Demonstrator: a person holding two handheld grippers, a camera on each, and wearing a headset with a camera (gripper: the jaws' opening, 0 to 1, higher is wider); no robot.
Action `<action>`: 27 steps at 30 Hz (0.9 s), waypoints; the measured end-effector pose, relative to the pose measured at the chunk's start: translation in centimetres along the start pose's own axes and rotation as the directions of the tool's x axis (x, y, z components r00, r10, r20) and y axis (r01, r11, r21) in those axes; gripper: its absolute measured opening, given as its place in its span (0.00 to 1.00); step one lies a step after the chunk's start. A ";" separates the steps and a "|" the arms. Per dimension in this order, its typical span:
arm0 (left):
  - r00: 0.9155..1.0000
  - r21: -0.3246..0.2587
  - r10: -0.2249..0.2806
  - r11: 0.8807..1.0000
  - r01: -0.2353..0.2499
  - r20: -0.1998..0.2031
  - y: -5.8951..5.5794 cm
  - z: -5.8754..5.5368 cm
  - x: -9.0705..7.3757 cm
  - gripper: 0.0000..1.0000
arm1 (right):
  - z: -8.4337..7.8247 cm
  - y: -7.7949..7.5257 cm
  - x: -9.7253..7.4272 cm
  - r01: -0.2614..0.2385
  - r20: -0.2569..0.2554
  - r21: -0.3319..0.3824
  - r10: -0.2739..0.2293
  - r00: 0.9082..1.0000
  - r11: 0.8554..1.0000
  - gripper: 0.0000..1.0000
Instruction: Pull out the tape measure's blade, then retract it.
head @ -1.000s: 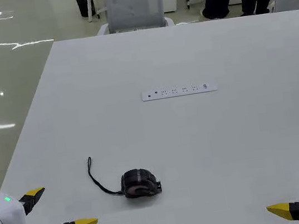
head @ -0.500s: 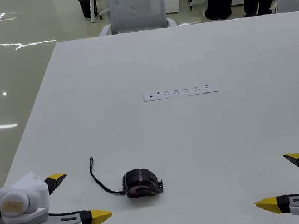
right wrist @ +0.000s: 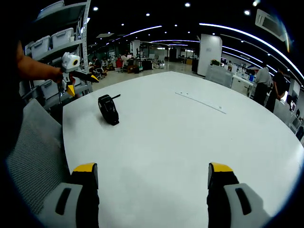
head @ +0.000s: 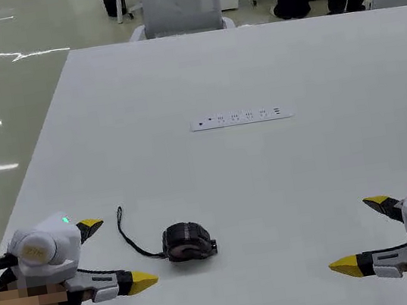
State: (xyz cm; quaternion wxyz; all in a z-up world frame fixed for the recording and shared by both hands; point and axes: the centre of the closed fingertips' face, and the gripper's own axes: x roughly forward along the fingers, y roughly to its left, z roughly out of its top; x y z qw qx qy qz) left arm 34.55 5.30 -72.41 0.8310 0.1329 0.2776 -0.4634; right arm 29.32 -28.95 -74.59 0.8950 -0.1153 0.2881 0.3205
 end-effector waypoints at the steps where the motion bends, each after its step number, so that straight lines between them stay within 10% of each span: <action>1: 1.000 0.011 -0.005 1.000 0.005 -0.005 0.0 0.1 0.2 0.96 | 0.1 0.0 0.1 -0.001 0.002 0.000 0.001 1.000 1.000 0.98; 27: 0.977 0.193 -0.148 0.965 0.177 -0.155 -0.5 1.1 4.6 0.81 | 3.1 2.0 5.0 -0.074 0.027 -0.067 0.076 0.997 0.995 0.97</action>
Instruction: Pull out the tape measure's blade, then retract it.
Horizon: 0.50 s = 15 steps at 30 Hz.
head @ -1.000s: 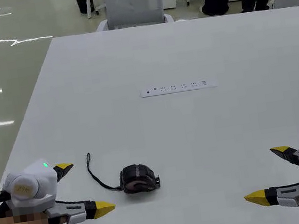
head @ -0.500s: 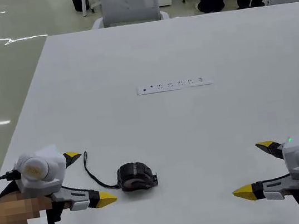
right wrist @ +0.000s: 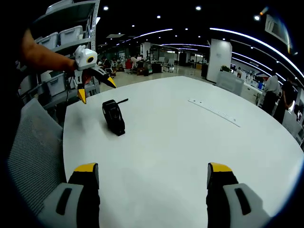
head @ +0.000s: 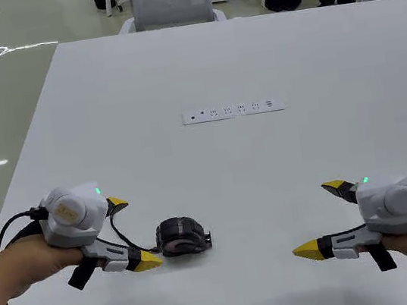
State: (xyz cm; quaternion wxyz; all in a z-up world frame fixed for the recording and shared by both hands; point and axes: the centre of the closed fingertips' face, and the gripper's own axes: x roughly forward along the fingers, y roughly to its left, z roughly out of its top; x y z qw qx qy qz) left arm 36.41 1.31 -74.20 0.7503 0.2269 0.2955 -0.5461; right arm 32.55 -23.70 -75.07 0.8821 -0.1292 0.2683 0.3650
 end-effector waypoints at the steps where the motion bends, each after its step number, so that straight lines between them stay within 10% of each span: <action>1: 1.000 0.008 -0.007 1.000 0.007 -0.004 -0.1 0.1 0.2 0.81 | 0.1 0.1 0.2 -0.002 -0.003 -0.004 0.002 1.000 1.000 0.97; 15: 0.991 0.173 -0.105 0.978 0.117 -0.077 -0.2 1.8 2.5 0.75 | 2.9 2.2 3.8 -0.130 -0.017 -0.114 0.128 0.992 0.985 0.91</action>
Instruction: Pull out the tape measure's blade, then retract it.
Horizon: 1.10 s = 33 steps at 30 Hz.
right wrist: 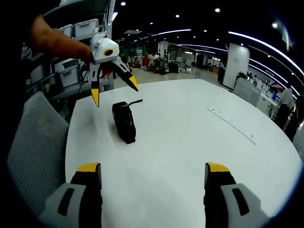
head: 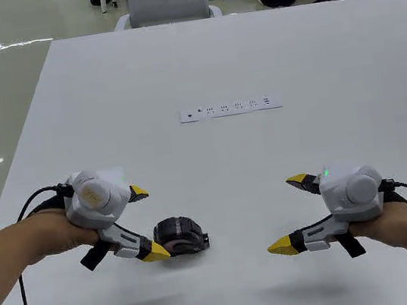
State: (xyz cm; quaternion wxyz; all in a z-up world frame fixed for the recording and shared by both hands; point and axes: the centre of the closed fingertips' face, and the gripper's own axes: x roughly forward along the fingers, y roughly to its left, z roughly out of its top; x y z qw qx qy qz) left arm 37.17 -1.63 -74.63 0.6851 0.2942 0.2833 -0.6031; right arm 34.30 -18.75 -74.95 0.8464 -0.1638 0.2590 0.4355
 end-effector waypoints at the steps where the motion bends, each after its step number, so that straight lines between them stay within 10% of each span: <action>1: 1.000 0.006 -0.009 1.000 0.009 -0.004 0.0 0.0 0.2 0.74 | 0.3 0.0 0.2 -0.007 0.001 -0.006 0.007 1.000 1.000 0.91; 22: 0.992 0.054 -0.080 0.995 0.085 -0.093 -0.7 -0.9 2.6 0.49 | 1.9 2.8 5.8 -0.156 -0.054 -0.131 0.150 0.987 0.979 0.76; 33: 0.986 0.099 -0.083 0.990 0.098 -0.147 -1.1 -0.9 4.0 0.41 | 2.6 3.7 8.5 -0.195 -0.064 -0.078 0.190 0.980 0.978 0.67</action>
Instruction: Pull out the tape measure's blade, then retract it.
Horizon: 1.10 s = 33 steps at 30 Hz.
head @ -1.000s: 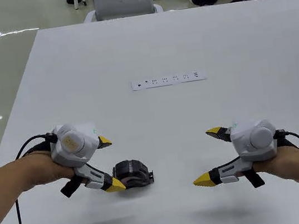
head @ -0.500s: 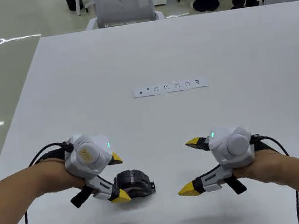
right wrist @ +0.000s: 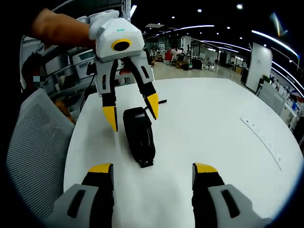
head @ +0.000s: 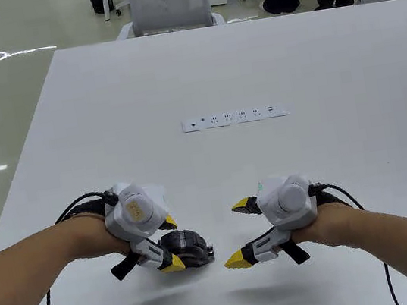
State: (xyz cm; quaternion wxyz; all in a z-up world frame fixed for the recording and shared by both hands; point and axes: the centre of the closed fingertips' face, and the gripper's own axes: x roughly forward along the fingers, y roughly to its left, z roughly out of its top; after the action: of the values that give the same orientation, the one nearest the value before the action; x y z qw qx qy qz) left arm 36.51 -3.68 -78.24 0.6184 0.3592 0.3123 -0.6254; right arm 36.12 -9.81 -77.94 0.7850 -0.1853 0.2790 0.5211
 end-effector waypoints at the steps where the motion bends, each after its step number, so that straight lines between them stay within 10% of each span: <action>1: 1.000 -0.001 0.005 1.000 -0.005 -0.002 0.1 0.0 0.0 0.40 | 0.1 0.1 0.2 -0.007 -0.002 -0.011 0.007 1.000 1.000 0.64; 33: 0.995 0.048 0.011 0.999 -0.006 -0.100 0.1 -1.2 1.1 0.30 | -1.3 0.7 4.1 -0.091 -0.138 -0.122 0.074 0.988 0.988 0.26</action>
State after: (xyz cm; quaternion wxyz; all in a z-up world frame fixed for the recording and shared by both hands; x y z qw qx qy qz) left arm 36.71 -3.24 -79.80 0.5959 0.4059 0.3266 -0.6112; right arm 36.44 -7.37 -81.58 0.7288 -0.2579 0.3044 0.5564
